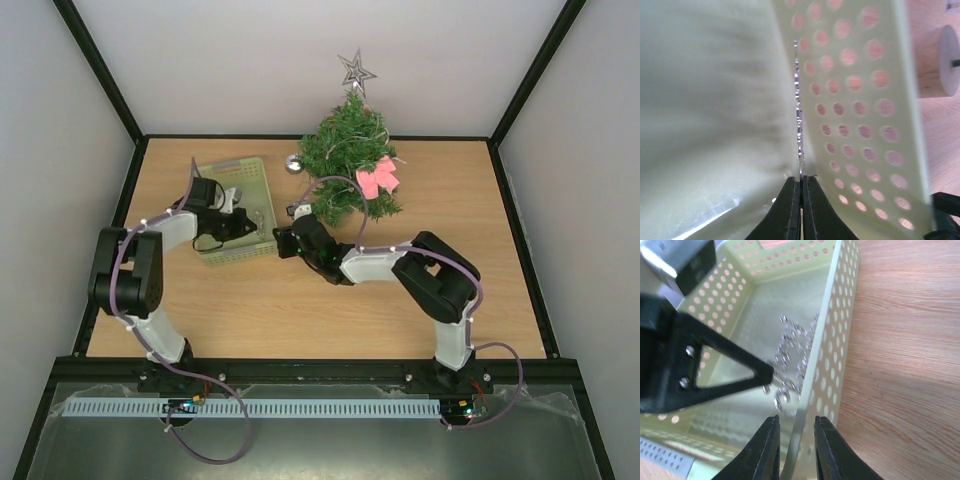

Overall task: Decorate the small christmas tree
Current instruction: Pick up the decoration item from the storage box.

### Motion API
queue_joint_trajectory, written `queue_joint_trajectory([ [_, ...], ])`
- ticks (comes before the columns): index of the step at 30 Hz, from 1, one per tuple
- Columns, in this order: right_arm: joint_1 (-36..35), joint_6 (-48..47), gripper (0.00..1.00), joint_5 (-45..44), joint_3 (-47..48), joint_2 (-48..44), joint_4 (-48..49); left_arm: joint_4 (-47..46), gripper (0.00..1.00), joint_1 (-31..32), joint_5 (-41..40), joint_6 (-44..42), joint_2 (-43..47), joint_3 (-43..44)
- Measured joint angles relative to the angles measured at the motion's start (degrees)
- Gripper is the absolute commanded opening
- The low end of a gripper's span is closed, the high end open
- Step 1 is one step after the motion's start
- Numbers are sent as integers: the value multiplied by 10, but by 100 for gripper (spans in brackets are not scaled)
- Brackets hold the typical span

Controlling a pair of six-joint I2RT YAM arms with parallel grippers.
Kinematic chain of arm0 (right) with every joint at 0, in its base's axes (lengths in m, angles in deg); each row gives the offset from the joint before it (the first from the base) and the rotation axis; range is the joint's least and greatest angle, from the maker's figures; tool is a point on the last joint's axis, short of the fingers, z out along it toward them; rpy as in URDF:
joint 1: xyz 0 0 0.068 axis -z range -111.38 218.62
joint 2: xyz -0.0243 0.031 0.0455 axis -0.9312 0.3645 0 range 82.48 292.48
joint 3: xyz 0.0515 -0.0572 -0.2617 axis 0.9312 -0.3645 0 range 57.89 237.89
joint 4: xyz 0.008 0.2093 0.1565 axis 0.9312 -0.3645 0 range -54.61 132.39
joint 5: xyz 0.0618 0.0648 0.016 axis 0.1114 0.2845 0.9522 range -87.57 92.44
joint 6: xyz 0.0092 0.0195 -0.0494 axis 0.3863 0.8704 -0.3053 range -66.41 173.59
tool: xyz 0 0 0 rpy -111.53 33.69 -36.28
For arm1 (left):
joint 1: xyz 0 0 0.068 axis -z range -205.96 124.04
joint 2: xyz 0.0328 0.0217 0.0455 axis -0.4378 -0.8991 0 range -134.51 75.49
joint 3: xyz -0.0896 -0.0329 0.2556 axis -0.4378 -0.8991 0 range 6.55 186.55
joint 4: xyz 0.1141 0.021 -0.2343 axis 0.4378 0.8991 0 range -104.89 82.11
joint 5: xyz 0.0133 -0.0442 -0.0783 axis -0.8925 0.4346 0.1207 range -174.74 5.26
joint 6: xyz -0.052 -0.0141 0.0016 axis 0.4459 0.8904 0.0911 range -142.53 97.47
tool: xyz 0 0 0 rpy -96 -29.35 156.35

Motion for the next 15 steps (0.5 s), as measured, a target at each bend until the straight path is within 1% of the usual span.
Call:
queue_joint_trajectory([
  [4,0,-33,25,22,-12,-39,-30,44,2,0,-35,-34,64,12],
  [8,0,-86,30,64,-23,-101,-66,85,2,0,-60,-72,134,21],
  [12,0,-159,36,99,-36,-188,-129,122,2,9,-72,-115,219,22],
  [14,0,-190,40,112,-38,-230,-165,128,2,26,-67,-135,266,21],
  [15,0,-208,42,120,-38,-254,-188,129,2,31,-65,-139,275,20],
])
